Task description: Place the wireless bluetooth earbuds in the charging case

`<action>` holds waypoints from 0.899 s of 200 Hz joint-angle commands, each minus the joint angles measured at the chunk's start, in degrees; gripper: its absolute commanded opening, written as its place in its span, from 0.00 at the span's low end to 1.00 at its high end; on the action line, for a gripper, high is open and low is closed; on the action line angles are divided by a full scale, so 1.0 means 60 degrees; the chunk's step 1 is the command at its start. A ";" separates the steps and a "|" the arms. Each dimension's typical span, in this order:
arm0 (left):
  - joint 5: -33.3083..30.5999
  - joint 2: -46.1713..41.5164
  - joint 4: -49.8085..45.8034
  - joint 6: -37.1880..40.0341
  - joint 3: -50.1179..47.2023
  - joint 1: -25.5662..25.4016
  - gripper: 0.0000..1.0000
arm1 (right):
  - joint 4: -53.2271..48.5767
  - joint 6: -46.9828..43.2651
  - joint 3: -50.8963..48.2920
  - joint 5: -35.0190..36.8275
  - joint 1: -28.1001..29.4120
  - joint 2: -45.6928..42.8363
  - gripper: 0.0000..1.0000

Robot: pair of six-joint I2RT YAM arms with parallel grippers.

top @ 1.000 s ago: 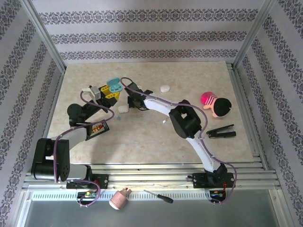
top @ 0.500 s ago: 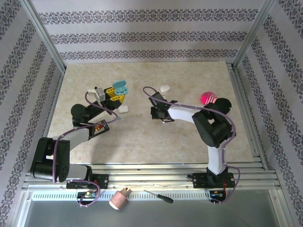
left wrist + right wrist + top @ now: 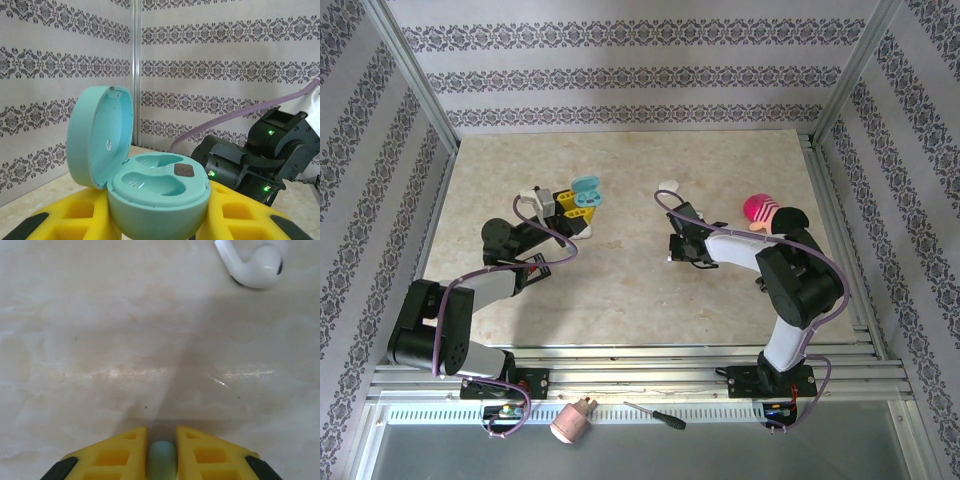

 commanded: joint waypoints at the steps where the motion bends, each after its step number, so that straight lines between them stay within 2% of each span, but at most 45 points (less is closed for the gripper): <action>1: 0.0180 0.0112 0.0497 0.0159 0.0285 -0.0121 0.25 | -0.0132 -0.0177 -0.0241 0.0146 -0.0110 -0.0215 0.22; 39: 0.0232 0.0213 0.0487 0.0075 0.0368 -0.0158 0.25 | 0.0316 -0.0129 -0.0466 -0.0887 -0.0393 -0.0669 0.35; 62: 0.0277 0.0312 0.0489 0.0032 0.0442 -0.0197 0.25 | 0.0693 0.0054 -0.0679 -0.1638 -0.0700 -0.0899 0.39; 110: 0.0316 0.0429 0.0489 0.0011 0.0588 -0.0280 0.25 | 0.2014 0.0686 -0.1400 -0.3350 -0.1365 -0.0805 0.39; 180: 0.0318 0.0425 0.0211 0.0159 0.0694 -0.0338 0.24 | 0.2655 0.0899 -0.1889 -0.4229 -0.1492 -0.0782 0.35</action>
